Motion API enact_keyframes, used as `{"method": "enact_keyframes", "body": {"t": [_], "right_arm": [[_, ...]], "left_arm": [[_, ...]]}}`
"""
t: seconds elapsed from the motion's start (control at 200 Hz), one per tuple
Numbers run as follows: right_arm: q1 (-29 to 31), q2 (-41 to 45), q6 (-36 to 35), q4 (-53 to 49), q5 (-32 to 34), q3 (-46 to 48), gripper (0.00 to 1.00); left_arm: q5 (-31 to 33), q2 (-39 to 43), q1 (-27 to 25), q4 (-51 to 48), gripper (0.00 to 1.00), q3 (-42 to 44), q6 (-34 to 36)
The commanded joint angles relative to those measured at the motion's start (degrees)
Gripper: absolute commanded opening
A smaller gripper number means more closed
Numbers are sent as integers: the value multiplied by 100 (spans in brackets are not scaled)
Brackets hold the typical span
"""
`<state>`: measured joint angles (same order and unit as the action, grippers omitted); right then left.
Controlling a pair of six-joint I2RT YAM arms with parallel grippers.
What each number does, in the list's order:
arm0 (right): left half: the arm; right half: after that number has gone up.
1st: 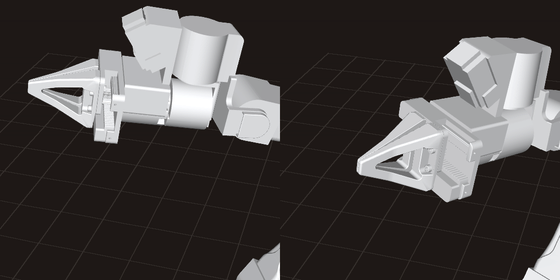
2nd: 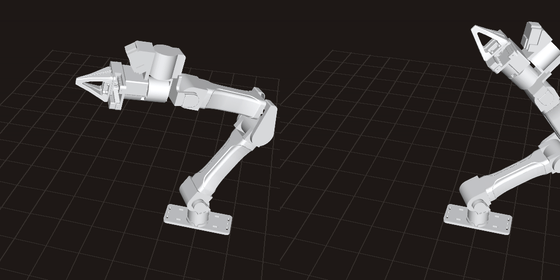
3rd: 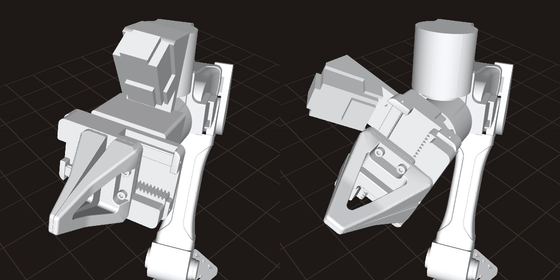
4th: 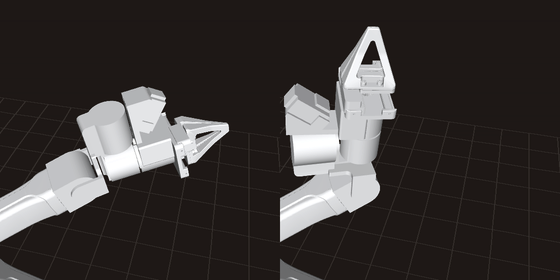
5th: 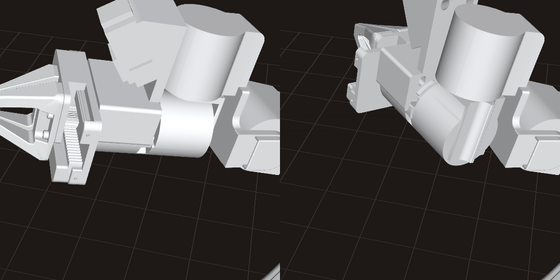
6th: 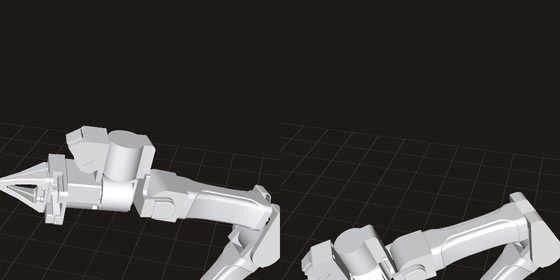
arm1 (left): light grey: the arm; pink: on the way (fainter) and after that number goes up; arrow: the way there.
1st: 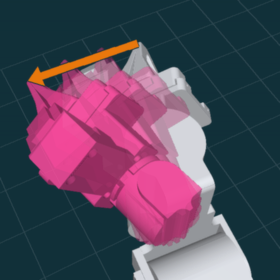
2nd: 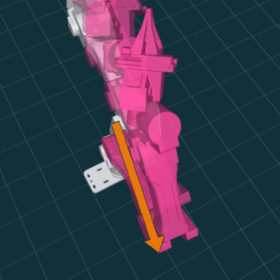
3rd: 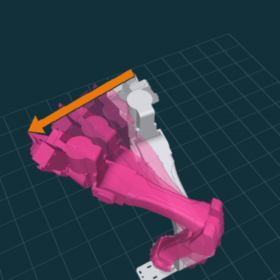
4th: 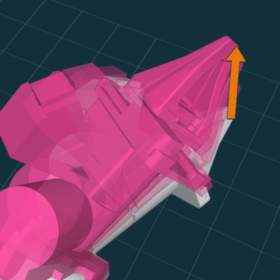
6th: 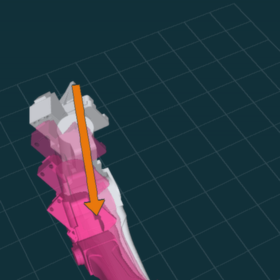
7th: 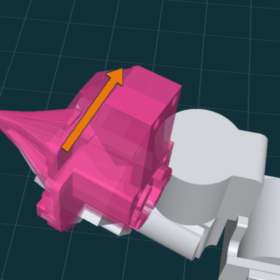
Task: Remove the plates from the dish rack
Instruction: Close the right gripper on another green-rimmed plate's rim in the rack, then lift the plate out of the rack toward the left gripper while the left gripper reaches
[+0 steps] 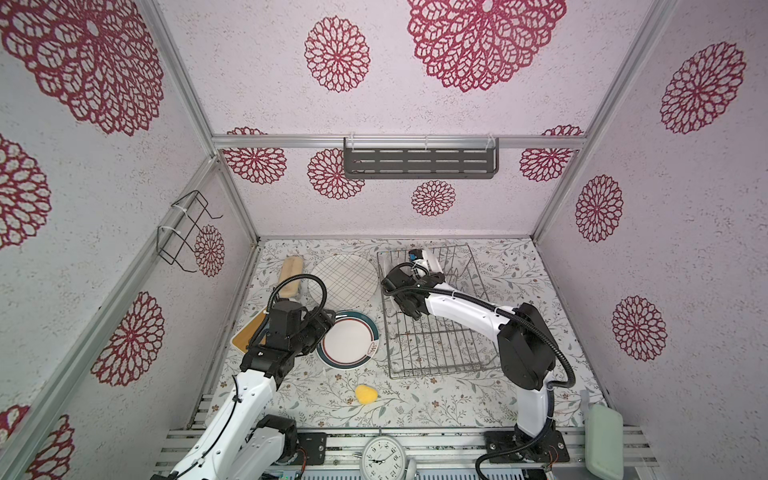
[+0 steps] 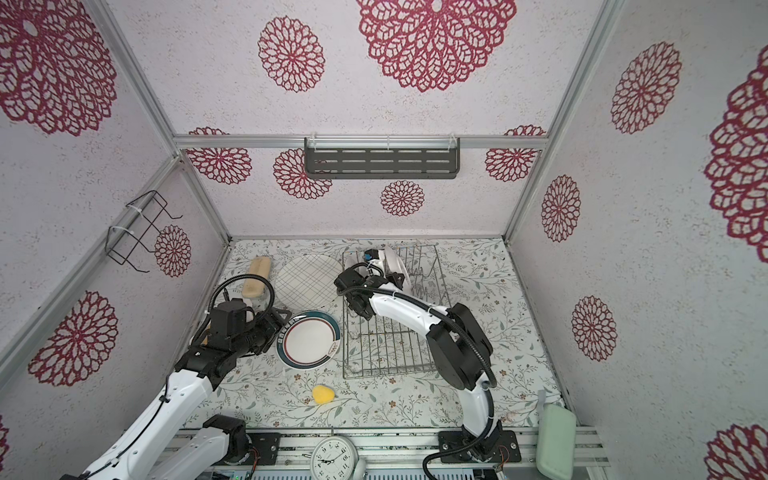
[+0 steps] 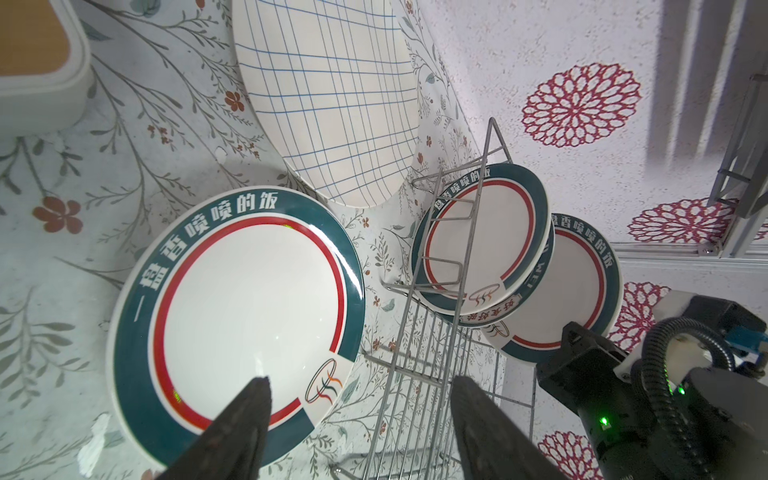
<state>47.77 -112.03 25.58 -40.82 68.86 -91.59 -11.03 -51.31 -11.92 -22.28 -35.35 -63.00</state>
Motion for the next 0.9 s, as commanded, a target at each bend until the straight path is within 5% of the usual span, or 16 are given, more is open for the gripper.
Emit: {"method": "enact_keyframes", "body": {"t": [0.0, 0.41, 0.706, 0.891], "right_arm": [[64, 620, 122, -90, 628, -271, 0], [243, 1567, -172, 93, 759, -264, 0], [234, 3471, -355, 1831, -1054, 1018, 0], [73, 4400, 330, 2197, -2304, 1609, 0]], "left_arm": [[13, -61, -66, 171, 72, -160, 78], [21, -369, -243, 483, 72, -534, 79], [-66, -645, -448, 824, 72, -912, 26], [-93, -843, -641, 1041, 72, -1153, -43]]}}
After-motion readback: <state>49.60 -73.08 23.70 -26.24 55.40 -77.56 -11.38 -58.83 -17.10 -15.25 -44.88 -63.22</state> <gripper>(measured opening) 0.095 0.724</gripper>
